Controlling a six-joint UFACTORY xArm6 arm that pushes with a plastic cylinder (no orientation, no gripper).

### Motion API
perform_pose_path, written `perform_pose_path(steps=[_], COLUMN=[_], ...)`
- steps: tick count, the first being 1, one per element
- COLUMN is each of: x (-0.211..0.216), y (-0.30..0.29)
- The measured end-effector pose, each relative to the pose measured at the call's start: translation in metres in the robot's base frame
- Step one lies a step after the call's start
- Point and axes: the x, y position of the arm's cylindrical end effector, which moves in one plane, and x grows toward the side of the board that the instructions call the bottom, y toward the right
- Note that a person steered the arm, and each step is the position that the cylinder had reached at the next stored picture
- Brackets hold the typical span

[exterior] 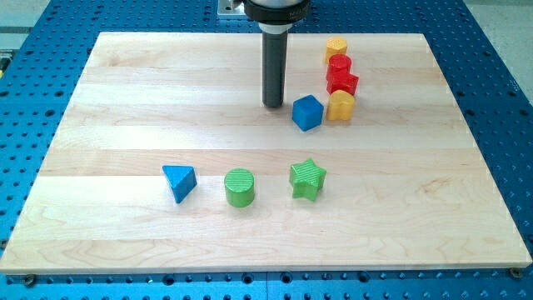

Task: Slide the blue cube parallel to the right of the green star

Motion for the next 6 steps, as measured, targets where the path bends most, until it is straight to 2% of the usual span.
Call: perform_pose_path(steps=[1,2,3,4,6], x=[0.021,0.043,0.045,0.059,0.126], y=[0.019,0.07,0.099,0.114,0.119])
